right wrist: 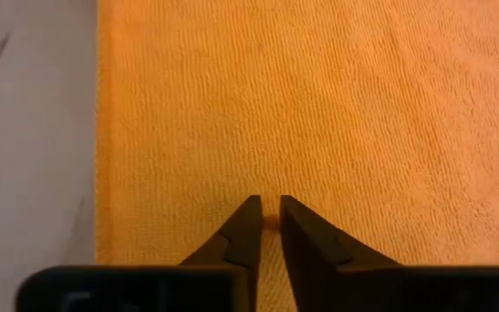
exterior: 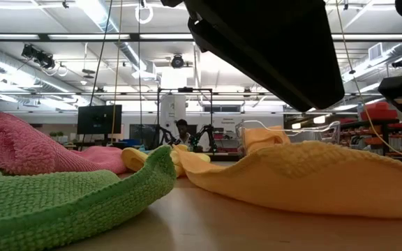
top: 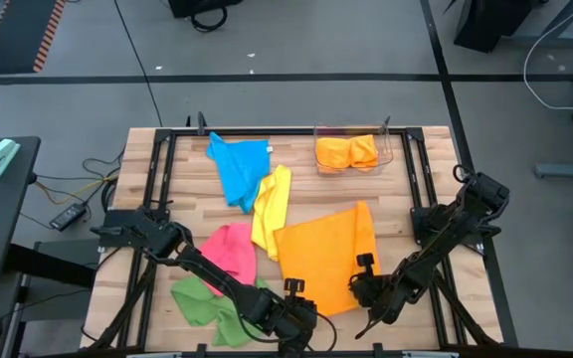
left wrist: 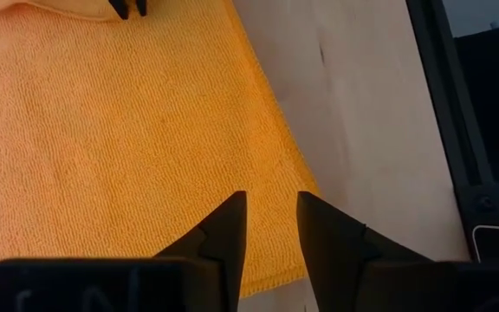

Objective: Fold microfiber towels
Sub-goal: Fold the orange microfiber cloth

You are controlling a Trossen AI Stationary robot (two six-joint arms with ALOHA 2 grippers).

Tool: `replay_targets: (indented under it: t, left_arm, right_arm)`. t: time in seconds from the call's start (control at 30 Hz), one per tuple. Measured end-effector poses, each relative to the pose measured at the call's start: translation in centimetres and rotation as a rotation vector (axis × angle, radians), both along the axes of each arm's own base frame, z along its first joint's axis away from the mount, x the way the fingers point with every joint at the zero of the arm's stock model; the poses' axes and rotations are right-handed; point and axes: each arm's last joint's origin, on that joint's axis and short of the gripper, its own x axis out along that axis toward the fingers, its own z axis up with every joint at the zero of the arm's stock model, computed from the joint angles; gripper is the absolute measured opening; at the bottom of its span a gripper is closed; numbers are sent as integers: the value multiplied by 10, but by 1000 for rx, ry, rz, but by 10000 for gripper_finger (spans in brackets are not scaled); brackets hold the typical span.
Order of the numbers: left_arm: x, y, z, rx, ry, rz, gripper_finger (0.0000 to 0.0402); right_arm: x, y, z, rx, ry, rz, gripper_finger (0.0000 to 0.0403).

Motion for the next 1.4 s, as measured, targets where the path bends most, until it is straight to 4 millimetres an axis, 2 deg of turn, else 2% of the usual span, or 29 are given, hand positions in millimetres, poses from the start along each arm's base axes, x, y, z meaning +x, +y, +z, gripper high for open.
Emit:
replay_targets:
  t: [0.13,0.23,0.53,0.9,1.23,1.4]
  left_arm:
    - [0,0,0,1,0,0,110]
    - [0,0,0,1,1,0,108]
    - [0,0,0,1,1,0,107]
    - [0,0,0,1,1,0,107]
    - [0,0,0,1,1,0,107]
    - [0,0,0,-1,1,1,107]
  right_arm:
    - [0,-1,0,-9,1,-2,14]
    - [-2,-2,3,-30,21,2,6]
    - [-2,2,37,-40,145,-55,2]
    - [-16,-4,52,-4,449,-260,2]
    - [-38,-15,58,26,808,-565,1]
    - [-41,-12,58,97,929,-595,4]
